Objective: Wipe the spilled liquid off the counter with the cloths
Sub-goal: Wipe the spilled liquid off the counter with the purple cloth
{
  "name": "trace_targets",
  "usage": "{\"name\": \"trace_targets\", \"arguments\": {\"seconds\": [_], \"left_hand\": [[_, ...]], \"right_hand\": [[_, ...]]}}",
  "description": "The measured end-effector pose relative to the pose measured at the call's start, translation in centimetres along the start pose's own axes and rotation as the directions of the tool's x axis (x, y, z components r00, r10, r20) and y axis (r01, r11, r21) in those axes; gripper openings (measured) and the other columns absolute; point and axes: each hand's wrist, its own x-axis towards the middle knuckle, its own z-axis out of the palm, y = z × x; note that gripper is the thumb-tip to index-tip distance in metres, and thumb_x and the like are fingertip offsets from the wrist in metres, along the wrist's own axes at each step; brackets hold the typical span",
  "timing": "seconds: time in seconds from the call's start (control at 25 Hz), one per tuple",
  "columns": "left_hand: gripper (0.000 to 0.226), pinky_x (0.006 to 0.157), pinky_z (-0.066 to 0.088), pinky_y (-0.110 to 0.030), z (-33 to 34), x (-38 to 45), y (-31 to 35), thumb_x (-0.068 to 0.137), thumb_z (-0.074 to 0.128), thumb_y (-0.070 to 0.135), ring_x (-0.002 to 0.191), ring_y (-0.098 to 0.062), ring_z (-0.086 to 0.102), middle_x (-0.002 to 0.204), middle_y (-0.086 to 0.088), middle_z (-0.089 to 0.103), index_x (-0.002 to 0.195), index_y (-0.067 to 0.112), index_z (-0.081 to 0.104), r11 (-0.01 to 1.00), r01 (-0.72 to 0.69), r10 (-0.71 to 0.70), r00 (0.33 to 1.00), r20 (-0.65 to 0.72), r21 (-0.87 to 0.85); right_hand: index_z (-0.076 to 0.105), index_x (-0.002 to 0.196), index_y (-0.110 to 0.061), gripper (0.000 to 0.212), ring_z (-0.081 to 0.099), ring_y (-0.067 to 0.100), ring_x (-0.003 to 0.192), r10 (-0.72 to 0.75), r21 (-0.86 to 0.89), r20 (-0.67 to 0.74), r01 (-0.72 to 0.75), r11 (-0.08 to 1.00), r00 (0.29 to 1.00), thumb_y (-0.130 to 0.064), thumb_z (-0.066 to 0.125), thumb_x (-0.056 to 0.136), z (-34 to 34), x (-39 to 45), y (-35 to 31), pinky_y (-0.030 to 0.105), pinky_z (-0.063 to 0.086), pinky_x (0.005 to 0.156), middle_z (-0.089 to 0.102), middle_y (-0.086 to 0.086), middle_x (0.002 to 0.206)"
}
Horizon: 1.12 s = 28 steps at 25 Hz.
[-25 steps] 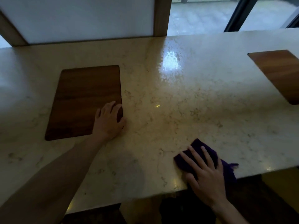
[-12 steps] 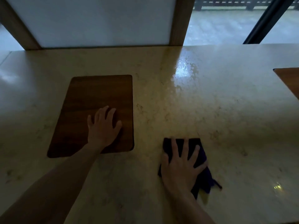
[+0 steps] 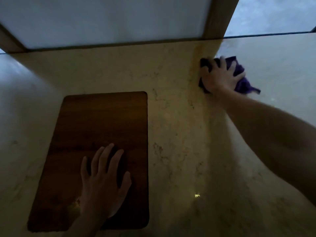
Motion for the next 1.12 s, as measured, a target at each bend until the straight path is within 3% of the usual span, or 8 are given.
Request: {"name": "trace_targets", "arguments": {"seconds": [0.16, 0.32, 0.4, 0.6, 0.8, 0.92, 1.0, 1.12], "left_hand": [[0.060, 0.114, 0.017, -0.063, 0.0, 0.4, 0.2, 0.087, 0.031, 0.056, 0.145, -0.030, 0.025, 0.155, -0.005, 0.032, 0.140, 0.027, 0.039, 1.000, 0.000, 0.000, 1.000, 0.017, 0.025], [0.059, 0.114, 0.016, -0.063, -0.1, 0.1, 0.0, 0.089, 0.031, 0.055, 0.145, -0.030, 0.024, 0.155, -0.004, 0.030, 0.140, 0.027, 0.037, 1.000, 0.003, -0.003, 1.000, 0.010, 0.021], [0.059, 0.115, 0.015, -0.061, -0.1, 0.1, 0.1, 0.089, 0.031, 0.055, 0.145, -0.029, 0.023, 0.155, -0.004, 0.029, 0.140, 0.027, 0.037, 1.000, -0.010, 0.010, 1.000, 0.005, 0.015], [0.058, 0.116, 0.013, -0.059, -0.1, 0.0, 0.2, 0.088, 0.031, 0.056, 0.145, -0.027, 0.020, 0.154, -0.001, 0.028, 0.139, 0.029, 0.035, 0.999, 0.015, -0.016, 0.999, -0.030, -0.031], [0.052, 0.116, 0.013, -0.058, 0.1, 0.1, 0.0, 0.092, 0.035, 0.053, 0.144, -0.025, 0.020, 0.154, 0.000, 0.028, 0.140, 0.031, 0.033, 0.998, -0.013, 0.008, 0.997, -0.083, -0.059], [0.050, 0.114, 0.023, -0.056, -0.7, -2.8, 1.5, 0.098, 0.035, 0.047, 0.143, -0.026, 0.025, 0.155, -0.003, 0.033, 0.143, 0.026, 0.037, 0.999, -0.021, 0.016, 0.993, -0.117, -0.045], [0.046, 0.111, 0.028, -0.052, -1.2, -6.8, 3.3, 0.098, 0.039, 0.042, 0.140, -0.025, 0.032, 0.151, -0.002, 0.038, 0.140, 0.024, 0.043, 0.990, -0.043, 0.021, 0.987, -0.160, -0.133], [0.047, 0.104, 0.040, -0.047, -0.7, -15.2, 5.9, 0.094, 0.036, 0.038, 0.131, -0.026, 0.043, 0.146, -0.004, 0.044, 0.137, 0.021, 0.044, 0.928, -0.339, 0.317, 0.936, -0.150, -0.154]], "right_hand": [[0.031, 0.148, -0.038, 0.064, 0.006, 0.033, 0.149, -0.217, -0.025, 0.027, 0.218, 0.976, 0.976, -0.057, 0.017, 0.089, 0.1, 7.2, -2.9, 0.069, -0.001, 0.111, 0.022, -0.003, 0.162], [0.028, 0.148, -0.045, 0.059, 0.011, 0.026, 0.149, -0.506, -0.044, 0.077, 0.510, 0.859, 0.859, -0.059, 0.016, 0.093, 0.9, 6.1, -4.9, 0.062, 0.008, 0.115, 0.023, -0.009, 0.161], [0.028, 0.147, -0.049, 0.053, 0.008, 0.021, 0.150, -0.615, -0.041, 0.139, 0.625, 0.779, 0.776, -0.057, 0.019, 0.095, 0.9, 3.2, -4.7, 0.061, 0.005, 0.116, 0.021, -0.013, 0.161], [0.023, 0.146, -0.055, 0.050, 0.001, 0.019, 0.150, -0.738, -0.018, 0.231, 0.761, 0.648, 0.634, -0.057, 0.020, 0.096, 1.5, -8.9, -3.4, 0.060, -0.003, 0.116, 0.016, -0.017, 0.162], [0.014, 0.148, -0.056, 0.053, -0.004, 0.023, 0.151, -0.835, -0.011, 0.261, 0.867, 0.499, 0.484, -0.060, 0.020, 0.095, 1.6, -27.0, 3.1, 0.058, -0.006, 0.117, 0.010, -0.017, 0.162], [0.019, 0.148, -0.054, 0.056, -0.006, 0.026, 0.150, -0.833, -0.004, 0.282, 0.869, 0.495, 0.476, -0.060, 0.021, 0.093, 1.5, -39.1, 7.6, 0.059, -0.009, 0.116, 0.012, -0.015, 0.162], [0.019, 0.148, -0.054, 0.055, -0.009, 0.027, 0.150, -0.834, 0.003, 0.303, 0.874, 0.485, 0.462, -0.060, 0.024, 0.094, 1.8, -45.4, 10.0, 0.059, -0.012, 0.115, 0.011, -0.014, 0.163], [0.015, 0.148, -0.054, 0.054, -0.014, 0.028, 0.149, -0.802, -0.012, 0.286, 0.839, 0.544, 0.524, -0.058, 0.028, 0.096, 2.2, -52.9, 12.9, 0.060, -0.013, 0.114, 0.005, -0.015, 0.163]]}}
